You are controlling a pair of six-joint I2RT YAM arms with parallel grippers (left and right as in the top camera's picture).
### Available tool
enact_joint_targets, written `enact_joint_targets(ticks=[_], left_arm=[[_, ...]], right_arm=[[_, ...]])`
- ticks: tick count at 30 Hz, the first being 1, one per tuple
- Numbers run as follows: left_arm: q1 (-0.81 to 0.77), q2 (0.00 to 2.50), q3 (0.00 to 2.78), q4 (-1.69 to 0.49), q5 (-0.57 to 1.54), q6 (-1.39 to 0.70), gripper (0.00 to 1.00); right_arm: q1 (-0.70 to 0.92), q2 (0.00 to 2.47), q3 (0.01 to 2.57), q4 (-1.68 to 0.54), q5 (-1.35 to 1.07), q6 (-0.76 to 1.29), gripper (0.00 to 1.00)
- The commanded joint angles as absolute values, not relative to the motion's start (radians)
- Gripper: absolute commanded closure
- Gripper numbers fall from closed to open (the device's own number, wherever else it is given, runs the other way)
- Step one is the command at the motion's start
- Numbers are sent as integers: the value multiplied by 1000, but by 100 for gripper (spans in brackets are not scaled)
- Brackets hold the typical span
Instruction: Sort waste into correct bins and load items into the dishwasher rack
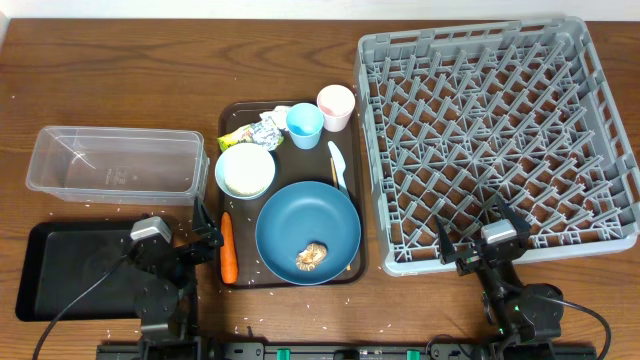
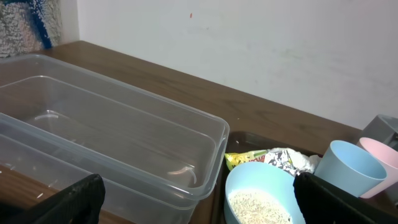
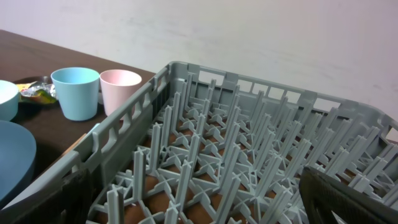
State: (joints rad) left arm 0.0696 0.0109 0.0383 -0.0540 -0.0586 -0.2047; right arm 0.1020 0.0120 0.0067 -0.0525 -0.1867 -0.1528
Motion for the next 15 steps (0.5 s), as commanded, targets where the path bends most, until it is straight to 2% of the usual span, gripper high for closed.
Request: enact_joint_targets(ticks=[1,12,15], left_arm=[[66,4,4,-65,-60,-187,2],[66,4,4,-65,-60,-187,2],[66,4,4,-57,-62,-188,2]], right_arm=[[97,7,6,-56,-191,-135,1],[97,7,6,25,-196,-135,1],[97,7,23,61,-184,-73,1]])
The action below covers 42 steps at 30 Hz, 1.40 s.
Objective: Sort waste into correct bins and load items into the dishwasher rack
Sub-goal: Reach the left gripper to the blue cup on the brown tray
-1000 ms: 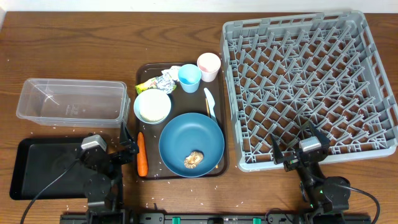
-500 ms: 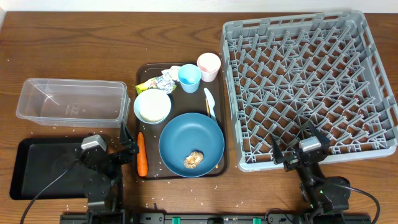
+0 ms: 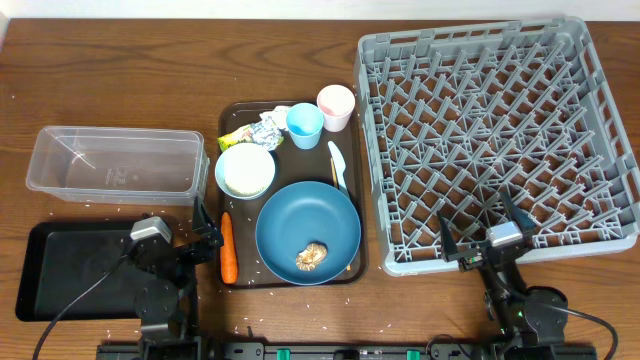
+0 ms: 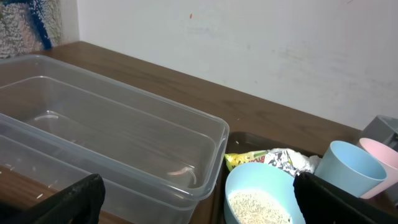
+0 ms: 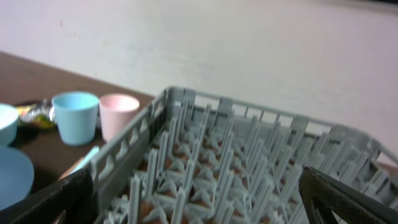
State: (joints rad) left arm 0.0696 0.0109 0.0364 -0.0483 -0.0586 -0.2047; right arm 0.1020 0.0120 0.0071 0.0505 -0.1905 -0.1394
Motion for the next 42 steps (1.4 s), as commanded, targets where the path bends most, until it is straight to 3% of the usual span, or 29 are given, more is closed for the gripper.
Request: enact_joint_targets(ticks=[1,6,13,19,26,32,42], left_arm=[[67,4,4,-52,-68,-187,2],[67,4,18,46,23,-188,2],[67,136,233,-70,148,-204,2],[67,507,627,-306,187,-208,2],[66,1018,1156,-674,439,-207,2],[66,1348,1466,-863,515,-206,2],[1,1539,1477,-774,529,-282,2]], right_arm=[[97,9,45,51,-175,-15,1],[97,99,202,-97,-170,183,1],[97,488,557,-308,-204,197,1],[97,938,1020,-568,-266,125,1],[97,1322,1494,-970,-266,-84,1],[97,1407,1574,-991,-372,-13,1],[51,1412,1574,-1000,-253,112,1]])
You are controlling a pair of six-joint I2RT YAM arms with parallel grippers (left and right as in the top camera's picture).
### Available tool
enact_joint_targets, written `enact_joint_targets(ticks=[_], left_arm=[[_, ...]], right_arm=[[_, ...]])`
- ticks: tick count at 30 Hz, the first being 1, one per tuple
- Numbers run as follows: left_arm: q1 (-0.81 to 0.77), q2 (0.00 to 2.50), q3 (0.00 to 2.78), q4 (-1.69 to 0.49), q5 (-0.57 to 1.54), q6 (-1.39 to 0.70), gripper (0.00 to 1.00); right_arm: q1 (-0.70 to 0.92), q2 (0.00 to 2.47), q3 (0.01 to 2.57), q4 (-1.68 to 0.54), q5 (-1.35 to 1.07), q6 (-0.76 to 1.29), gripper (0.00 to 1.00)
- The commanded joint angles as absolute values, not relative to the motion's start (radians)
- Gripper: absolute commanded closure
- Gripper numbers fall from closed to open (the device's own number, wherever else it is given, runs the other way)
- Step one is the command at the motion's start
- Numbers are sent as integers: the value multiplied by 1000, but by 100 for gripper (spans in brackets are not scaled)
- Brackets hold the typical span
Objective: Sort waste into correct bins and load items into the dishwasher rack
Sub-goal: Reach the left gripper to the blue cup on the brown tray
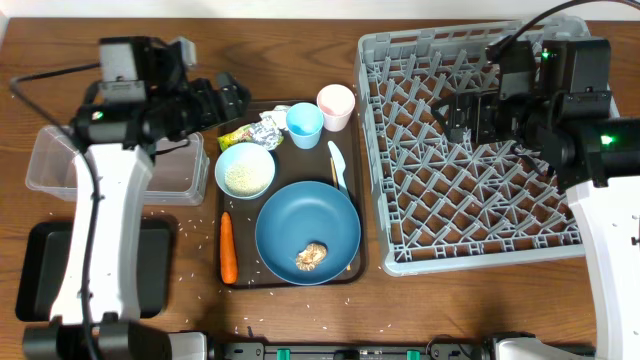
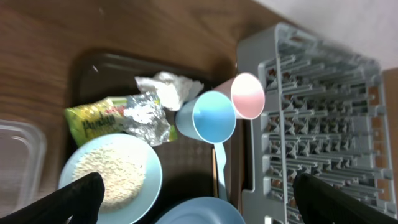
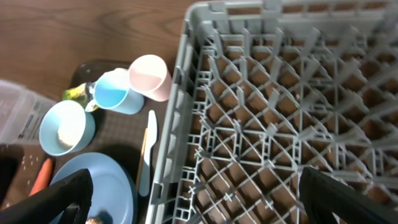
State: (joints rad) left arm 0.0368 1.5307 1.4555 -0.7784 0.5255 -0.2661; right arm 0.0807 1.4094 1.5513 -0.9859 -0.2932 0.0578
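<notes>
A brown tray (image 1: 232, 113) holds a blue plate (image 1: 308, 225) with a food scrap (image 1: 313, 256), a rice bowl (image 1: 245, 172), a blue cup (image 1: 304, 124), a pink cup (image 1: 336, 105), a crumpled wrapper (image 1: 250, 133), a carrot (image 1: 227, 247) and a white knife (image 1: 338, 163). My left gripper (image 1: 222, 100) hangs open high over the tray's back left, with the cups (image 2: 214, 116) and wrapper (image 2: 118, 116) below it. Over the grey rack (image 1: 490, 140), my right gripper (image 1: 462, 118) is also open and holds nothing; its view takes in the rack (image 3: 280, 112) and both cups (image 3: 149, 78).
A clear plastic bin (image 1: 60, 165) stands left of the tray, partly under my left arm. In front of it lies a black bin (image 1: 40, 290). Rice grains are scattered on the wood around the tray.
Both arms were low at the table's front edge. Now the left gripper is high over the tray's back left and the right gripper high over the rack's left part. No object has moved.
At the first two moments both arms sat at the front edge, the left facing the clear bin and the right facing the rack, with the right arm shifting slightly. Now both are raised and look down on the tray and rack, still open and empty.
</notes>
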Motion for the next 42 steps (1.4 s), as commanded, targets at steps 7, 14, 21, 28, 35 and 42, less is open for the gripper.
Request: enact_joint_targets(ticks=[7,14,21,28,35,42], left_arm=[[-165,1542,1477,-782,216,-263,2],[-252,1542,1477,-728,36,-262,2],[-245,1548,1477,-600,36,-259,2],[-245,1623,1477,-644,47,-234,2],[-241,1745,1478,-678,63,-198,3],[-242,1828,1478,-665,77,-168,14]], right_arm=[[52,1412,1574,-1005,-201,112,1],[52,1412,1574,-1000,-213,112,1],[52,1413,1573,-1020,-218,112,1],[53,1414,1572,-1042,-212,112,1],[53,1414,1567,-1049,-210,112,1],[53,1421,1549,-1053,-210,112,1]])
